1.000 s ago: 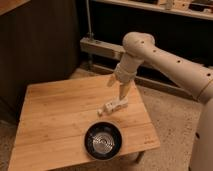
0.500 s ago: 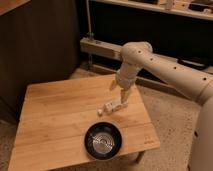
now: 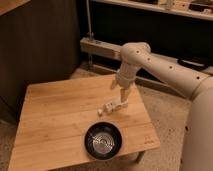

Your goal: Place the bottle in the ceramic bowl

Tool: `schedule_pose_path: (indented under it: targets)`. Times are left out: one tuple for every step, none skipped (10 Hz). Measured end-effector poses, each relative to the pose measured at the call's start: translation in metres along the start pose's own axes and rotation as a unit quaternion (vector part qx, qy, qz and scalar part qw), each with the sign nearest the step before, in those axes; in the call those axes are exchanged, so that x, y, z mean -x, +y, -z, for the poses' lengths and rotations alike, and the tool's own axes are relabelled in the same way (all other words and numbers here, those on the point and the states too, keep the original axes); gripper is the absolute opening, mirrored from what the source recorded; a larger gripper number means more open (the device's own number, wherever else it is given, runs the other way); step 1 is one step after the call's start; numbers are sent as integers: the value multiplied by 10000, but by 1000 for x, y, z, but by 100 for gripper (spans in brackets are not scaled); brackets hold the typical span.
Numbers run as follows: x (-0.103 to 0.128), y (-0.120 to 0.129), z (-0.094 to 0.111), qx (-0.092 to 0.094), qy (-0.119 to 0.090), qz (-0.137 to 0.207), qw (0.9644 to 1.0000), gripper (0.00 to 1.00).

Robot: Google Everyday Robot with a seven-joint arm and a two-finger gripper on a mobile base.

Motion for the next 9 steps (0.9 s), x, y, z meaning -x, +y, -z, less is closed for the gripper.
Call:
schedule_pose_path:
  targets:
    - [1,-1,0,2,-2,11,10000,65]
    - [2,-1,0,4,-2,19,10000,65]
    - [1,-1,-1,9,-1,13,10000,65]
    - [2,0,0,12,3,21,10000,65]
    - [4,-1,-5,-20,54,229,9997,65]
    - [1,-1,-13,-45,83,422,9991,65]
    - [-4,2,-22,-84,94,553,9984,65]
    - [-11,5,-39,-165,112,709,9973,65]
    - [-23,12,-60,-278,136,866,9958,65]
